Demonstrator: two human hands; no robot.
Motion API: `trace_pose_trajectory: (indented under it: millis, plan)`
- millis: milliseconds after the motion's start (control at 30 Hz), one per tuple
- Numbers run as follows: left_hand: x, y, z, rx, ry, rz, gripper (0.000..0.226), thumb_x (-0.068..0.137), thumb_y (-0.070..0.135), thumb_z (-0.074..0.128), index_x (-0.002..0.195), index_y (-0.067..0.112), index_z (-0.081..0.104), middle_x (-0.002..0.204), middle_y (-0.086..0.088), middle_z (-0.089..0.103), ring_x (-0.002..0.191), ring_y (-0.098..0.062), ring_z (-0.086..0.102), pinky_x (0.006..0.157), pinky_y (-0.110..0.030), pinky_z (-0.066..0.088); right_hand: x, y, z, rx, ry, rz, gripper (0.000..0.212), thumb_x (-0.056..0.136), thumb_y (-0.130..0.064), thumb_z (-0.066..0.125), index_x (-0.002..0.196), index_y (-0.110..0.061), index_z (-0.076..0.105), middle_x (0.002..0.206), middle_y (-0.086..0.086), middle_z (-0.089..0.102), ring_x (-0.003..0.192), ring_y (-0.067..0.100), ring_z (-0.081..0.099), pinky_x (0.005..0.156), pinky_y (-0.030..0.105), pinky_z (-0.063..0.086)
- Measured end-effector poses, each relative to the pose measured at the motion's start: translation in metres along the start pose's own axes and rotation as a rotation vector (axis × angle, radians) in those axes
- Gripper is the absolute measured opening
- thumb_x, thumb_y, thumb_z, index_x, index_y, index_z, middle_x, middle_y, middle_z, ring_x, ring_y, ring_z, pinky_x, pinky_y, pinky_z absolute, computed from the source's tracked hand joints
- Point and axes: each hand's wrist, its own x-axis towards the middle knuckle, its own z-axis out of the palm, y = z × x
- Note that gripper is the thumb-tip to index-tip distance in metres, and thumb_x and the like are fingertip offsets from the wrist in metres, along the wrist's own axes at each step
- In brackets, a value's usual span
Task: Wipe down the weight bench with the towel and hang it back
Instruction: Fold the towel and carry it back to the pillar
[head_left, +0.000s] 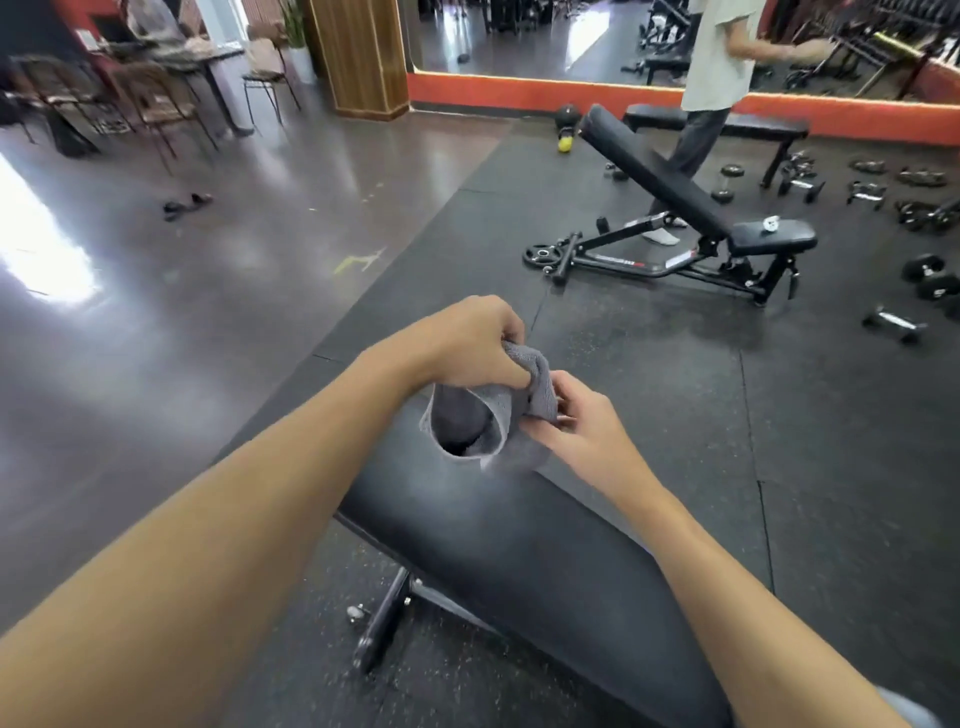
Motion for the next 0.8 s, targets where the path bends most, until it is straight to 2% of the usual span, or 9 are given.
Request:
trace_pose_trajectory:
  millis: [133,233,300,367,467,567,633,733,800]
  plan:
    - [-0.024,-0.003,-0.038,0.051,0.000,-0.108,0.012,0.076,0.021,0.073,0.069,0.019,0.064,0.067,-0.002,0.062,0.067,-0.021,0.056,0.063,-0.029,0.047,0.017,-0.003,0.011,-0.060,-0.160,0.079,0.030,0.081,-0.016,0.077,0.099,-0.038,0.068,0.094,-0.015,0.076,0.090,0.004,0.071,0.077,0.021,0.055]
    - [-0.050,-0.026,-0.063,0.005,0.139,-0.211,0.014,0.078,0.020,0.073,0.078,0.006,0.070,0.071,-0.013,0.060,0.070,-0.024,0.054,0.066,-0.032,0.048,0.027,-0.017,0.041,-0.043,-0.272,0.124,0.035,0.074,-0.043,0.082,0.103,-0.041,0.063,0.100,-0.023,0.073,0.092,-0.005,0.068,0.071,0.011,0.049]
    - [-0.072,-0.045,-0.076,-0.055,0.199,-0.273,0.018,0.079,0.019,0.073,0.074,0.002,0.066,0.067,-0.009,0.052,0.066,-0.022,0.048,0.061,-0.030,0.041,0.032,-0.027,0.074,-0.008,-0.279,0.144,0.039,0.070,-0.056,0.079,0.102,-0.042,0.061,0.098,-0.024,0.073,0.089,-0.006,0.068,0.068,0.011,0.049]
    - [-0.095,-0.067,-0.088,-0.079,0.205,-0.320,0.018,0.078,0.020,0.074,0.067,0.009,0.063,0.065,-0.004,0.052,0.063,-0.019,0.048,0.057,-0.027,0.039,0.040,-0.037,0.110,-0.044,-0.253,0.105,0.038,0.071,-0.044,0.081,0.103,-0.036,0.062,0.095,-0.018,0.074,0.087,-0.003,0.068,0.070,0.017,0.052]
    - [-0.134,-0.112,-0.111,-0.080,0.213,-0.382,0.013,0.076,0.020,0.074,0.074,0.008,0.069,0.068,-0.003,0.058,0.065,-0.018,0.052,0.059,-0.027,0.042,0.062,-0.055,0.156,-0.084,-0.295,0.072,0.028,0.078,-0.008,0.069,0.102,-0.019,0.064,0.089,-0.010,0.072,0.078,-0.001,0.064,0.072,0.024,0.052]
    - [-0.184,-0.175,-0.138,-0.109,0.242,-0.456,0.015,0.073,0.018,0.074,0.084,0.009,0.074,0.075,-0.009,0.065,0.070,-0.018,0.057,0.064,-0.031,0.047,0.094,-0.076,0.193,-0.074,-0.415,0.075,0.018,0.075,-0.002,0.060,0.089,-0.013,0.064,0.073,-0.006,0.062,0.062,0.003,0.053,0.064,0.027,0.044]
    - [-0.223,-0.224,-0.154,-0.177,0.267,-0.505,0.010,0.072,0.016,0.075,0.081,0.015,0.076,0.076,-0.007,0.070,0.070,-0.016,0.061,0.064,-0.029,0.049,0.116,-0.095,0.223,-0.039,-0.520,0.097,0.023,0.071,-0.010,0.061,0.093,-0.010,0.069,0.079,0.001,0.065,0.072,0.012,0.058,0.072,0.033,0.047]
    - [-0.287,-0.299,-0.173,-0.331,0.345,-0.572,0.014,0.069,0.011,0.077,0.073,0.025,0.076,0.065,0.009,0.069,0.066,-0.009,0.063,0.063,-0.025,0.051,0.148,-0.127,0.281,0.073,-0.706,0.144,0.030,0.077,-0.018,0.071,0.106,-0.013,0.075,0.104,0.017,0.076,0.094,0.028,0.071,0.088,0.040,0.054]
    - [-0.334,-0.346,-0.181,-0.428,0.406,-0.631,0.017,0.069,0.012,0.080,0.076,0.027,0.078,0.069,0.006,0.073,0.067,-0.006,0.067,0.065,-0.023,0.053,0.168,-0.147,0.328,0.157,-0.784,0.198,0.034,0.080,-0.024,0.075,0.111,-0.009,0.075,0.113,0.024,0.074,0.098,0.032,0.073,0.088,0.043,0.057]
